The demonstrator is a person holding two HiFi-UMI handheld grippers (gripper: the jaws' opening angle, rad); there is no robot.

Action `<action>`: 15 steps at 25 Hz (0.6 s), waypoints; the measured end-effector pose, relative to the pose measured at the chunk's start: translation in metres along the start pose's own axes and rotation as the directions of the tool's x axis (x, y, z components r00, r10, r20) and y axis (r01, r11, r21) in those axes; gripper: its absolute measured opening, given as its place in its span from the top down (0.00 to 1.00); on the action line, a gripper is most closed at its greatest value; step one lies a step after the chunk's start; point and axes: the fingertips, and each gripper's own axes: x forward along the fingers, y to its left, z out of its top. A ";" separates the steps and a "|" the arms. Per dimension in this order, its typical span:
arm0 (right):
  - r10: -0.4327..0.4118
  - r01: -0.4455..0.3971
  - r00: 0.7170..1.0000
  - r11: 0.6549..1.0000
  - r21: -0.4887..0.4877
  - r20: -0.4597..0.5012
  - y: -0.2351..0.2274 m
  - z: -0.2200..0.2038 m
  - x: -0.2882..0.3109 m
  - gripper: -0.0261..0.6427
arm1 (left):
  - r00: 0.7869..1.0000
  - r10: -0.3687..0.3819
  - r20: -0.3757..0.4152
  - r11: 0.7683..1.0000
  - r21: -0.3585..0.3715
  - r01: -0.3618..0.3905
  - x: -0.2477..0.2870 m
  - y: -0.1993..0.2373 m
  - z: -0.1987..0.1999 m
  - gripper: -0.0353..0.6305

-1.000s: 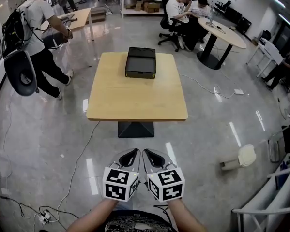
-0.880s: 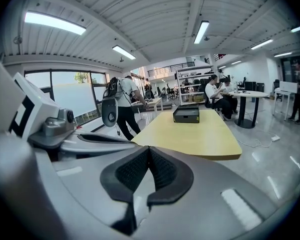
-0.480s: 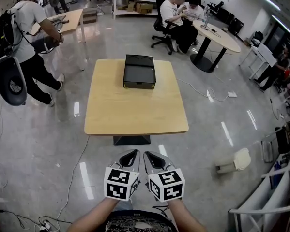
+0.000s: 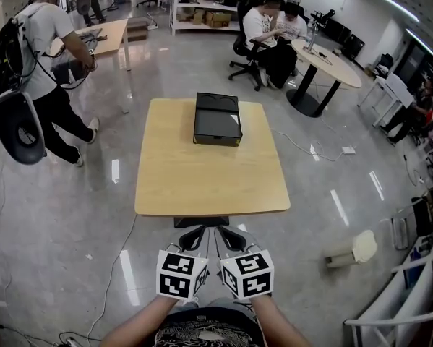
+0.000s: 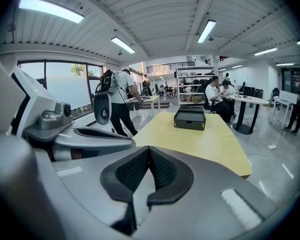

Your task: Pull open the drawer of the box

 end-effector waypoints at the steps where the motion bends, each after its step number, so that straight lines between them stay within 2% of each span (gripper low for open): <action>1: 0.001 -0.001 1.000 1.000 -0.003 -0.001 -0.001 0.001 0.002 0.95 | 1.000 0.001 0.003 1.000 0.002 -0.001 0.000 0.001 0.002 0.92; 15: 0.028 -0.028 1.000 0.998 -0.055 -0.001 0.003 0.005 0.031 0.95 | 0.999 0.040 -0.002 0.999 0.022 -0.040 0.003 0.028 0.001 0.92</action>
